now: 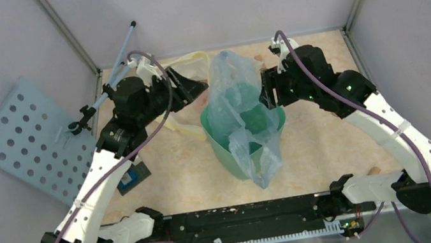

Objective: Put the trash bags into the trash bin
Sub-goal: Place the trash bag in the trash bin.

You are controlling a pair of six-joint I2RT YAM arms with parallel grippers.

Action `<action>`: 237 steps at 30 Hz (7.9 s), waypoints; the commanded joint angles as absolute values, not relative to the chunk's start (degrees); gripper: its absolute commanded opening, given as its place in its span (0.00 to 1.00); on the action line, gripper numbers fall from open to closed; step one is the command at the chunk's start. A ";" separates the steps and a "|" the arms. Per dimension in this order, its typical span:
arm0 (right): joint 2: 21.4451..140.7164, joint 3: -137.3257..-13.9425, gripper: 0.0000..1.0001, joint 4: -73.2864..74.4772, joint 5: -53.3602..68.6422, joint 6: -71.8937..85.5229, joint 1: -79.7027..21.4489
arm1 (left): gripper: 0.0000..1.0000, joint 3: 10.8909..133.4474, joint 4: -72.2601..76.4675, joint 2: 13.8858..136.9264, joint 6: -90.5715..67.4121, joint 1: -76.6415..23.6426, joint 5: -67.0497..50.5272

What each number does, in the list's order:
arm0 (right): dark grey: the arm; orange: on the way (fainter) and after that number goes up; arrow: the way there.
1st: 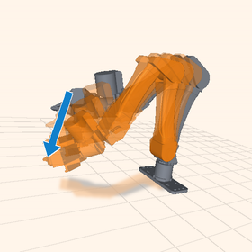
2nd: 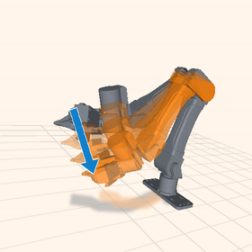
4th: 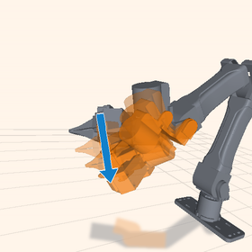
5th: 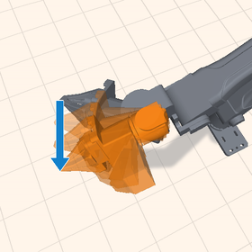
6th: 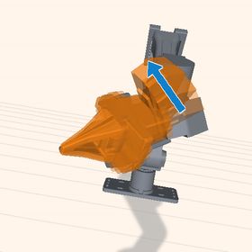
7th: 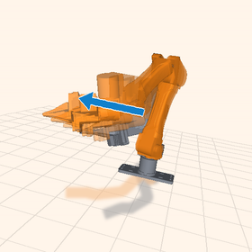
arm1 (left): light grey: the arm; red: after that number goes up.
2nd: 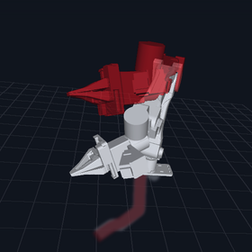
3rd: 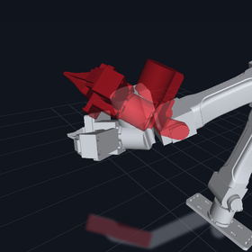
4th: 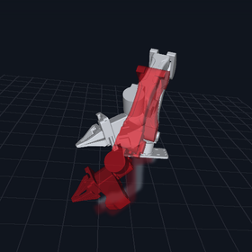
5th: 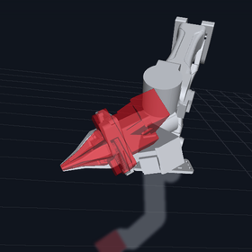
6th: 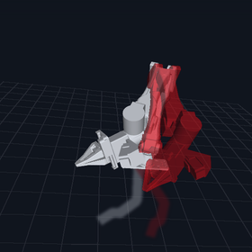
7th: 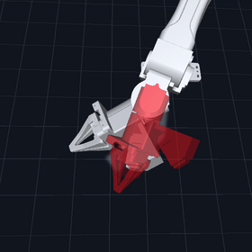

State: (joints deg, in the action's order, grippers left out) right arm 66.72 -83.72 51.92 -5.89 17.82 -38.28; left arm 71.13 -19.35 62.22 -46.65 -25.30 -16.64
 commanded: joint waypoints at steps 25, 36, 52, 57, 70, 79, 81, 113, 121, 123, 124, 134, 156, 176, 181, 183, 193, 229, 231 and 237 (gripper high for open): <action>75.79 -93.28 0.40 56.38 -20.37 15.69 -46.12 | 0.55 96.26 -52.36 79.31 -58.82 -52.21 22.59; 75.47 -91.93 0.36 55.32 -18.97 15.22 -46.10 | 0.39 95.32 -51.25 80.47 -58.71 -52.21 20.70; 73.55 -90.31 0.00 55.12 -18.77 14.57 -46.13 | 0.00 90.69 -46.90 78.95 -57.37 -52.14 20.14; 70.63 -88.29 0.00 52.47 -18.28 12.52 -46.10 | 0.00 88.80 -46.48 74.21 -55.87 -52.14 21.49; 69.89 -86.53 0.00 46.15 -14.28 9.93 -35.87 | 0.00 79.31 -48.87 61.54 -54.07 -51.89 19.64; 75.91 -87.87 0.02 44.72 -12.02 9.06 -33.13 | 0.00 73.08 -47.12 57.61 -52.01 -50.30 12.53; 76.71 -87.89 0.02 44.56 -12.60 8.91 -32.46 | 0.00 71.96 -47.04 56.76 -51.67 -50.01 11.97; 64.12 -97.05 0.63 52.78 3.84 5.51 -30.59 | 0.02 64.06 -39.51 53.53 -46.63 -45.56 6.09; 59.74 -95.12 0.65 53.80 31.61 10.72 -30.72 | 0.02 63.40 -39.31 52.95 -46.73 -45.53 6.15; 58.16 -93.43 0.65 53.53 33.80 11.87 -30.67 | 0.02 63.22 -39.37 52.66 -46.69 -45.60 6.24; 57.07 -92.04 0.65 53.25 34.62 12.53 -30.67 | 0.02 63.11 -39.33 52.63 -46.82 -45.54 6.31; 52.91 -86.25 0.60 53.03 38.06 15.39 -31.40 | 0.02 62.41 -38.23 52.38 -47.37 -45.54 5.81; 43.24 -71.56 0.01 61.95 24.41 21.18 -41.75 | 0.00 62.89 -43.13 50.15 -47.21 -45.55 12.37; 34.55 -62.62 0.53 53.22 27.82 27.27 -41.75 | 0.00 61.26 -40.46 48.69 -47.29 -45.45 8.80; 34.55 -67.79 0.63 49.56 28.92 27.69 -41.75 | 0.00 60.82 -39.86 48.58 -47.40 -45.45 8.44; 35.27 -69.07 0.67 47.39 29.68 28.39 -41.75 | 0.00 60.90 -39.90 48.56 -47.30 -45.48 8.34; 40.87 -70.01 0.64 37.00 27.69 33.84 -41.75 | 0.00 61.16 -40.75 48.24 -47.39 -45.48 8.84; 39.92 -67.41 0.00 56.93 5.72 33.70 -41.75 | 0.00 61.72 -46.30 44.74 -45.13 -45.44 14.19; 39.00 -66.82 0.00 58.98 1.48 33.44 -41.75 | 0.00 60.73 -46.21 44.56 -45.25 -45.45 14.24; 37.07 -66.57 0.11 58.20 -1.10 33.12 -41.75 | 0.00 58.46 -44.48 44.58 -46.00 -45.49 13.53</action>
State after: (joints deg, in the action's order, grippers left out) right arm 38.26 -65.06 58.39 2.44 34.61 -41.47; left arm 59.75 -45.50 45.01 -46.35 -45.74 12.95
